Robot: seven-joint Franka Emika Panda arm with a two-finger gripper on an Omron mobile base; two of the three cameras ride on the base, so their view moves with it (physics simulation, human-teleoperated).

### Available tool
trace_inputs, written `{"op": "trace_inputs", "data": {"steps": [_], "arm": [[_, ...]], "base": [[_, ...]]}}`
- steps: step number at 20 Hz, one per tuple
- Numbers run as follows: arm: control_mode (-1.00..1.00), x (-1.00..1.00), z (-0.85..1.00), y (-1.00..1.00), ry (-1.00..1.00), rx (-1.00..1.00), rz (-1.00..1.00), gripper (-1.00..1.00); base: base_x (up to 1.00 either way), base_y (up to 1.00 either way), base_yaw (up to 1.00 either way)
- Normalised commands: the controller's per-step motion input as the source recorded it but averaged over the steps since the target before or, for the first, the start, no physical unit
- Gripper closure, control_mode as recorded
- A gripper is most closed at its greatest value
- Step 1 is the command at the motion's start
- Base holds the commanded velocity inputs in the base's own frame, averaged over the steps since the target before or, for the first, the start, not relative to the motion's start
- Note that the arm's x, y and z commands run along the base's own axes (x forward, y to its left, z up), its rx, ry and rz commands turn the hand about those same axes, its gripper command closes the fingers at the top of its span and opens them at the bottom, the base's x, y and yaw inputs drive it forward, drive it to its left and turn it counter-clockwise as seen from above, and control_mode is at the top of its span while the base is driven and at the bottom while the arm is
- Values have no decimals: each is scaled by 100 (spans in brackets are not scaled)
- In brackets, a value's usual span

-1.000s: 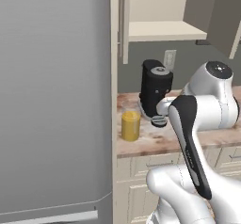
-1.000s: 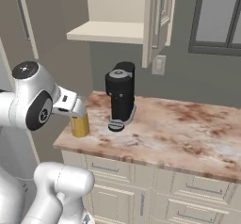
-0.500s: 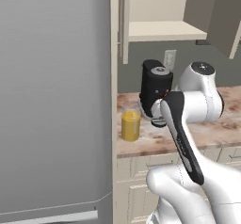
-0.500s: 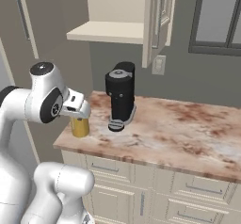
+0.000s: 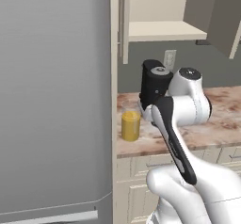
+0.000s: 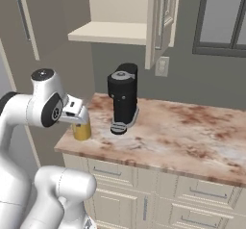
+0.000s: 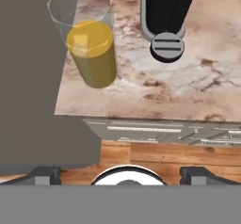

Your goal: There is a tray on the dining counter. Grab the cup, mug, and pitcher and place them on the tray. The pitcher may be placed next to the tray if it cannot fit the tray.

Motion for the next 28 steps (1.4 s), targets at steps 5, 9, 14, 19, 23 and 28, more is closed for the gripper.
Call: {"op": "trace_inputs", "data": {"steps": [5, 9, 14, 19, 23, 28], "arm": [[-100, 19, -27, 3, 0, 0, 8, -100], [-100, 25, -20, 15, 0, 0, 6, -100], [-100, 31, -3, 24, 0, 0, 3, -100], [-100, 17, 0, 10, 0, 0, 2, -100], [-100, 6, -1, 5, 0, 0, 0, -100], [-100, 3, -4, 9, 1, 0, 0, -100]], "base": [[0, 0, 0], [0, 0, 0], [0, 0, 0], [0, 0, 0], [0, 0, 0], [0, 0, 0]]}}
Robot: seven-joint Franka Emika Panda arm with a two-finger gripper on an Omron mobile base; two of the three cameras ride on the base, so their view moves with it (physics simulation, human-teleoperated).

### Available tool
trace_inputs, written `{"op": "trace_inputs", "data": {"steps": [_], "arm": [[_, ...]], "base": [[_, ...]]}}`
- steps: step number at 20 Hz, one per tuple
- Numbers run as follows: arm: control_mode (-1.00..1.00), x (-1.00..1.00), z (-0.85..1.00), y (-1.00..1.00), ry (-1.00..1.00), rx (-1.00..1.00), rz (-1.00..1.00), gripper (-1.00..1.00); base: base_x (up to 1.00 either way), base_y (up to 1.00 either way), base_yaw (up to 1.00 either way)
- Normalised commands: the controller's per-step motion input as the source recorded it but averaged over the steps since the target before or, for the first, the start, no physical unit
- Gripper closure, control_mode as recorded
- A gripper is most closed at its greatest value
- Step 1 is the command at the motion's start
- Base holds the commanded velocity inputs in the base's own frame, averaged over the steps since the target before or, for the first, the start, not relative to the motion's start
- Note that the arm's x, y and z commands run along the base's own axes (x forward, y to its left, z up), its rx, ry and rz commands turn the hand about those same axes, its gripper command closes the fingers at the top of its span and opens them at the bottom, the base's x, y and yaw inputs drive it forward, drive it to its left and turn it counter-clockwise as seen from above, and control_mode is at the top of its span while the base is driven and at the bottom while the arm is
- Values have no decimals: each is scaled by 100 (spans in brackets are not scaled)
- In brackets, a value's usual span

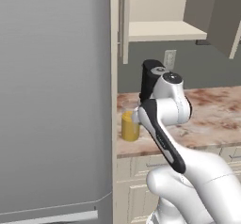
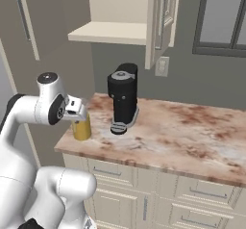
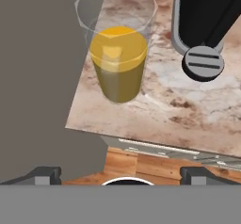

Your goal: There is a tray on the dining counter. Grab the cup, mug, and pitcher and place them on the tray. The pitcher may be placed next to the tray if it cannot fit the tray.

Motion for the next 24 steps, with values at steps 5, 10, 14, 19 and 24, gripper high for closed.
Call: {"op": "trace_inputs", "data": {"steps": [5, 10, 14, 19, 24], "arm": [[-100, 14, -14, 6, 0, 0, 0, -100], [-100, 14, -17, 3, 0, 0, 0, -100], [-100, 12, -13, 6, 0, 0, 0, -100], [-100, 11, -6, 0, 0, 0, 0, -100], [-100, 12, -2, 1, 0, 0, 0, -100]], "base": [[0, 0, 0], [0, 0, 0], [0, 0, 0], [0, 0, 0], [0, 0, 0]]}}
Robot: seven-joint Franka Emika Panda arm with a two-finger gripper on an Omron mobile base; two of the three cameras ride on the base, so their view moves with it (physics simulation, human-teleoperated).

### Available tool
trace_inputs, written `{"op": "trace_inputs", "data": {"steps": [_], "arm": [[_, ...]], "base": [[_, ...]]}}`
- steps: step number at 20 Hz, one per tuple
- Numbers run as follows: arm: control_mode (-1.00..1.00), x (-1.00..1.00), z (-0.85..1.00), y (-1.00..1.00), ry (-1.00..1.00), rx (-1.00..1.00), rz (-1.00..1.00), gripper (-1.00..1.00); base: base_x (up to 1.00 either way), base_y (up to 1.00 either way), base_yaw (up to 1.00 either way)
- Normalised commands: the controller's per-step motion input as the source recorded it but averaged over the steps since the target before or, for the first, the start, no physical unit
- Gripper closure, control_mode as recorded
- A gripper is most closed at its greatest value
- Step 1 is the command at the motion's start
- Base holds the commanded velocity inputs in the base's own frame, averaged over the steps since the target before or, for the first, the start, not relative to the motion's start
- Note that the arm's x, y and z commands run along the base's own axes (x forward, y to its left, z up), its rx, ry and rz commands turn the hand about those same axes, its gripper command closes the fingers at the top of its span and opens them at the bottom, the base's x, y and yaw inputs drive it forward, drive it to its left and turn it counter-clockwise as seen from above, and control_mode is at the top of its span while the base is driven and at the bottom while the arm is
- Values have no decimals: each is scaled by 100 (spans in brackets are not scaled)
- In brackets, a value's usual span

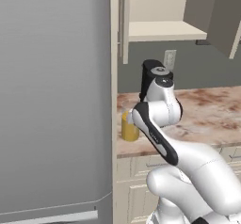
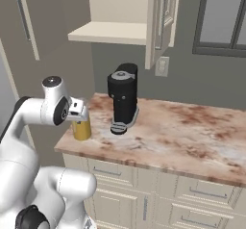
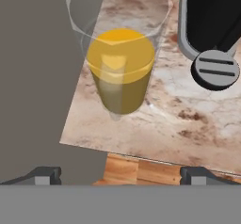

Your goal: There is a tray on the dining counter. Grab the cup, mug, and pitcher and place them on the tray. The pitcher may be placed next to the tray if it cannot fit the tray.

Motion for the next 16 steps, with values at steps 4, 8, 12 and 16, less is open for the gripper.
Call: {"op": "trace_inputs", "data": {"steps": [4, 8, 12, 16], "arm": [[-100, 10, 0, 2, 0, 0, 0, -100], [-100, 12, -9, 0, 0, 0, 0, -100], [-100, 13, -12, 0, 0, 0, 0, -100], [-100, 12, -8, 0, 0, 0, 0, -100]], "base": [[0, 0, 0], [0, 0, 0], [0, 0, 0], [0, 0, 0]]}}
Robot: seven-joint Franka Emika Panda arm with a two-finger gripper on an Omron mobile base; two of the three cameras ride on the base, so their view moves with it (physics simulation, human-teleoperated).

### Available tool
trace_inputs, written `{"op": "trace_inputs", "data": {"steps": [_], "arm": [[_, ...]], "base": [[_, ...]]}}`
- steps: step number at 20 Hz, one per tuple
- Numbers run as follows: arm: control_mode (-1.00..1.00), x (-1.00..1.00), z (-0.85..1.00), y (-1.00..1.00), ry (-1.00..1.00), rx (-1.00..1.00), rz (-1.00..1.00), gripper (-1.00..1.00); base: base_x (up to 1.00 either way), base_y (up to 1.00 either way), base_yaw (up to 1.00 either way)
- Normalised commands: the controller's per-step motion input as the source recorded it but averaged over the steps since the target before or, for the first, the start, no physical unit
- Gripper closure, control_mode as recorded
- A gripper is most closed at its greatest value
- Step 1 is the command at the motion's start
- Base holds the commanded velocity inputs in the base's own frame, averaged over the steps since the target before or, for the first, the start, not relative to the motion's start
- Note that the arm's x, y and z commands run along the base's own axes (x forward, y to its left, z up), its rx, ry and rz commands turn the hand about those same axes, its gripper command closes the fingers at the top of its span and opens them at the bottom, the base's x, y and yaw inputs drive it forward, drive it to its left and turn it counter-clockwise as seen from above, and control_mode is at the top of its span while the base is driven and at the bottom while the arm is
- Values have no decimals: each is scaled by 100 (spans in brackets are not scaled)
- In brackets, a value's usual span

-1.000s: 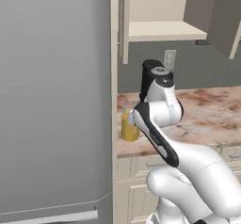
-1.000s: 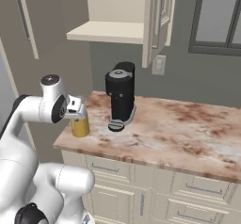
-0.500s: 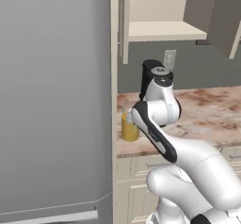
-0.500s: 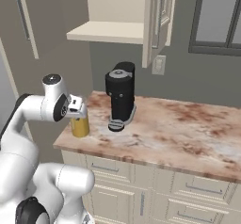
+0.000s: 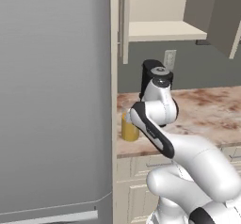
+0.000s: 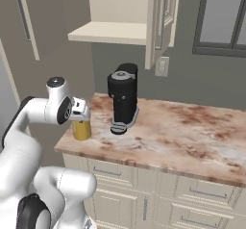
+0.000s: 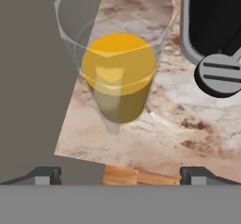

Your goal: There is a tray on the dining counter. Grab the cup, mug, and pitcher and place them on the tray. The pitcher may be placed next to the tray if it cannot fit the tray.

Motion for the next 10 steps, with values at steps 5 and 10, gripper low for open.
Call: {"op": "trace_inputs", "data": {"steps": [5, 10], "arm": [[-100, 13, -3, 3, 0, 0, 0, -100], [-100, 18, -4, 0, 0, 0, 0, -100]], "base": [[0, 0, 0], [0, 0, 0]]}}
